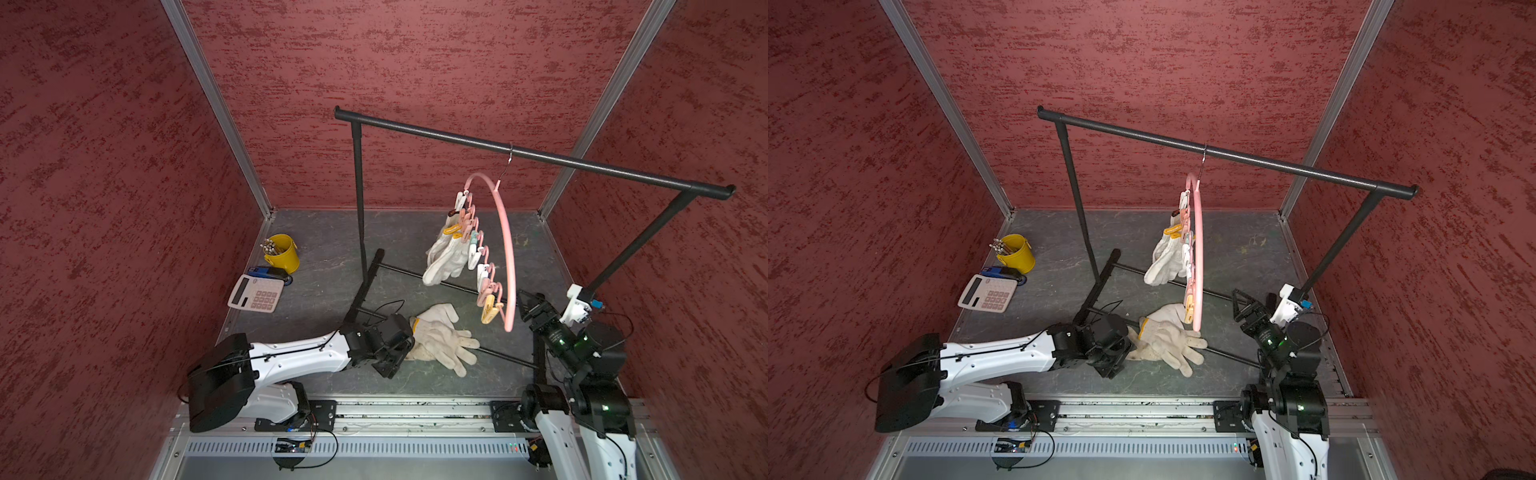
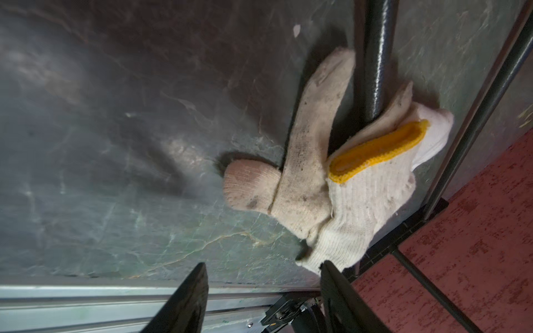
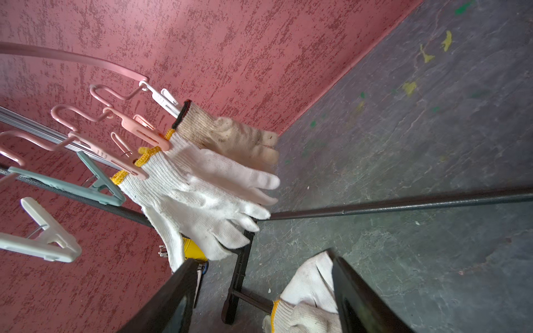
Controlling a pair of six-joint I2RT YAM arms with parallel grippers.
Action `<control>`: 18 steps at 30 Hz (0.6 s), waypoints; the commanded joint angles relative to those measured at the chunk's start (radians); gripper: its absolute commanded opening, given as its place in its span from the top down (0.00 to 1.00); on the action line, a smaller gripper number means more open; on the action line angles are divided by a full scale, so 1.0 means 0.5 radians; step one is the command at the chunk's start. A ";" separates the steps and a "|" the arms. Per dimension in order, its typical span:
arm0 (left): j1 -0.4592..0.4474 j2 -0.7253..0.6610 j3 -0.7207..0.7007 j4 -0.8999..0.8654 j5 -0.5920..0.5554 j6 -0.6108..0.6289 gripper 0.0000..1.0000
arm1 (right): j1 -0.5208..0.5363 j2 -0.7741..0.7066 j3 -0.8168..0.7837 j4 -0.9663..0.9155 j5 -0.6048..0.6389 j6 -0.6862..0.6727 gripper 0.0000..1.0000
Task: Clip the gloves onto a hanger to dry
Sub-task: Pick up the glove from the center of the board.
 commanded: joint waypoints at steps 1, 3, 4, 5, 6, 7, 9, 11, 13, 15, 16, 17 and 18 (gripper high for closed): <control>-0.004 0.093 0.074 0.181 -0.171 -0.188 0.39 | -0.005 -0.012 0.000 0.031 0.018 0.021 0.27; 0.001 0.146 0.083 0.208 -0.242 -0.179 0.42 | -0.004 -0.006 -0.002 0.053 0.005 0.025 0.27; 0.005 0.163 0.089 0.206 -0.268 -0.173 0.42 | -0.004 -0.002 0.002 0.064 -0.002 0.026 0.27; 0.011 0.183 0.090 0.225 -0.295 -0.166 0.43 | -0.004 0.001 0.000 0.071 -0.011 0.027 0.27; 0.019 0.197 0.088 0.247 -0.319 -0.155 0.44 | -0.003 0.004 0.007 0.075 -0.017 0.019 0.27; 0.022 0.209 0.091 0.261 -0.335 -0.152 0.45 | -0.002 0.007 0.008 0.074 -0.020 0.010 0.27; 0.040 0.242 0.102 0.305 -0.340 -0.141 0.45 | -0.003 0.011 0.006 0.064 -0.024 0.000 0.27; 0.058 0.282 0.110 0.363 -0.335 -0.133 0.46 | -0.005 0.011 0.000 0.063 -0.022 -0.003 0.27; 0.067 0.327 0.115 0.428 -0.326 -0.130 0.48 | -0.004 0.007 -0.012 0.067 -0.022 0.006 0.28; 0.076 0.378 0.132 0.473 -0.316 -0.130 0.49 | -0.003 0.007 -0.022 0.078 -0.020 0.014 0.28; 0.085 0.406 0.138 0.508 -0.306 -0.115 0.51 | -0.005 0.011 -0.026 0.086 -0.024 0.017 0.28; 0.092 0.433 0.147 0.538 -0.292 -0.109 0.53 | -0.005 0.010 -0.030 0.090 -0.023 0.018 0.28; 0.099 0.458 0.152 0.570 -0.279 -0.103 0.54 | -0.003 0.014 -0.032 0.092 -0.026 0.019 0.28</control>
